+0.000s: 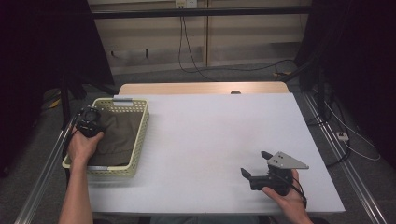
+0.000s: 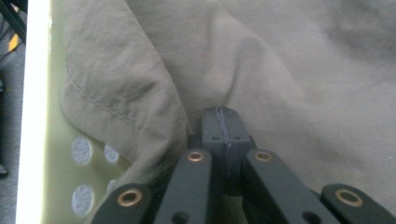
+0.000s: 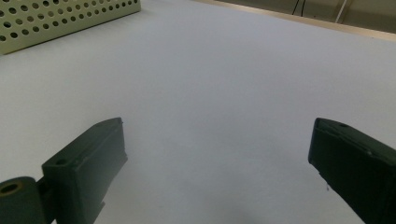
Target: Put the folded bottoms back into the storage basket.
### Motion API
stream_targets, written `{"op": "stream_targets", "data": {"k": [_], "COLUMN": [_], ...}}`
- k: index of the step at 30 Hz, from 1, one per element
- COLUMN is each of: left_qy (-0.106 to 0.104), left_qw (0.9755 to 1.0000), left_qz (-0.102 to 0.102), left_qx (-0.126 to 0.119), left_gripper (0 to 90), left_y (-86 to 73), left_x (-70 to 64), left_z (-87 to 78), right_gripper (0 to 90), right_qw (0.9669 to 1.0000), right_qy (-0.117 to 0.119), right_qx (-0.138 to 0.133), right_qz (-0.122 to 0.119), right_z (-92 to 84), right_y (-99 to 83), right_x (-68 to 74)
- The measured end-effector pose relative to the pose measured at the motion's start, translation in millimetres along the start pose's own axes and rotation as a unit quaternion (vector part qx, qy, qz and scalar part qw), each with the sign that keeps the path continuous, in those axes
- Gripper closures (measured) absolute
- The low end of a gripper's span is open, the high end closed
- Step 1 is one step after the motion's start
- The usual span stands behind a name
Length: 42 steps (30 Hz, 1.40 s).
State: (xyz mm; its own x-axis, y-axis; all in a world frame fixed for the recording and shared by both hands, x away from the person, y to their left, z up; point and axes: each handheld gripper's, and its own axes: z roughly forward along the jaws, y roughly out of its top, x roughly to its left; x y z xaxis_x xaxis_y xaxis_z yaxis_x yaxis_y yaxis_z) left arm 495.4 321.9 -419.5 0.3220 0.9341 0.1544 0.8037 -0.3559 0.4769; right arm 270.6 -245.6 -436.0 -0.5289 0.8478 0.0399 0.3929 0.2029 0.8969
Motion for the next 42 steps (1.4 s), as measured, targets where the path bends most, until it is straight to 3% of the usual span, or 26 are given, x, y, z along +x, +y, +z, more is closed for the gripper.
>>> {"op": "stream_targets", "data": {"k": [7, 13, 18, 21, 33, 38, 42], "left_qy": [-0.013, -0.022, -0.032, -0.036, -0.055, -0.079, -0.077], "left_qw": [0.9996, 0.9993, 0.9987, 0.9987, 0.9975, 0.9934, 0.9902], "left_qz": [-0.002, -0.010, -0.030, -0.028, -0.022, -0.031, -0.039], "left_qx": [0.027, 0.028, 0.025, 0.020, -0.038, -0.078, -0.110], "left_gripper": [90.0, 90.0, 90.0, 87.5, 65.8, 54.9, 46.1], "left_y": [0.2, -0.1, -0.2, 0.6, 3.0, 2.7, 1.9], "left_x": [-1.3, -0.4, 0.6, 2.1, 6.8, 10.3, 13.3], "left_z": [7.5, 8.1, 7.7, 5.4, -9.5, -18.8, -29.4], "right_gripper": [4.1, 4.2, 4.2, 4.2, 4.2, 4.3, 4.2], "right_qw": [1.0000, 1.0000, 1.0000, 1.0000, 1.0000, 1.0000, 1.0000], "right_qy": [0.001, 0.002, 0.002, 0.001, 0.000, 0.001, 0.003], "right_qx": [0.001, 0.002, 0.003, 0.003, 0.001, 0.000, 0.000], "right_qz": [-0.001, -0.002, -0.002, -0.001, 0.000, 0.001, 0.006], "right_z": [0.4, 1.5, 1.9, 2.3, -0.6, -0.9, 0.0], "right_y": [0.1, 0.4, 0.4, 0.5, -0.2, -0.4, -0.6], "right_x": [1.0, 1.7, 1.5, 0.9, -0.3, -1.0, -2.8]}}
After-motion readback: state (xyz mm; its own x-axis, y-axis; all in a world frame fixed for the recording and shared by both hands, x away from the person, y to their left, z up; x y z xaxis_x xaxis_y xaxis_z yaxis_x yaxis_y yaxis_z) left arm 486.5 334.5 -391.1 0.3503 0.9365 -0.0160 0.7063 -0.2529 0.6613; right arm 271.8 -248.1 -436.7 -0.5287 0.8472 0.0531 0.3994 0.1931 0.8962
